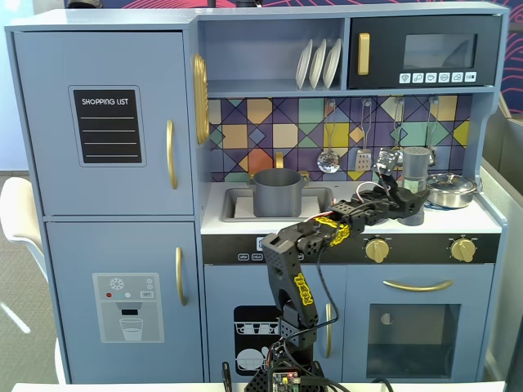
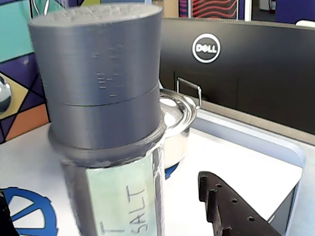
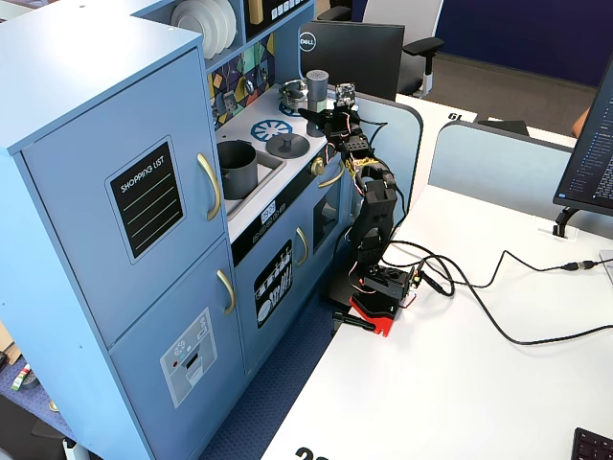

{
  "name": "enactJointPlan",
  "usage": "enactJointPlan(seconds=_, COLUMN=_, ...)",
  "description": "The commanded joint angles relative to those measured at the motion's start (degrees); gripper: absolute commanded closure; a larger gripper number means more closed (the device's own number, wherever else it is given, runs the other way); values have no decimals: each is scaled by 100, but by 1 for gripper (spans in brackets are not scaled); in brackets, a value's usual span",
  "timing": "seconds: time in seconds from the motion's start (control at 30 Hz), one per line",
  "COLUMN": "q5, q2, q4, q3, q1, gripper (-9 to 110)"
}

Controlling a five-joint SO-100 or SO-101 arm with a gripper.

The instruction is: Put salt in the gray recipient

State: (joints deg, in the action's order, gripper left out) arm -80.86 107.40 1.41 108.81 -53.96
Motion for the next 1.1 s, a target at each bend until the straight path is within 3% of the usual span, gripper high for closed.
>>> enactJointPlan(seconds=0.0, q5=-70, q2=-299, q4=149, q3=-756, q1=88, gripper=47)
enactJointPlan(seconds=0.63, q5=-633, q2=-1652, q4=580, q3=-2171, q1=308, gripper=55)
enactJointPlan(seconds=0.73, q5=-677, q2=-1696, q4=571, q3=-2259, q1=360, gripper=64)
enactJointPlan(seconds=0.87, q5=-870, q2=-1775, q4=281, q3=-2531, q1=466, gripper=94)
enactJointPlan(seconds=0.97, q5=-747, q2=-1705, q4=475, q3=-2522, q1=536, gripper=101)
enactJointPlan(seconds=1.07, q5=-483, q2=-1494, q4=756, q3=-2505, q1=580, gripper=101)
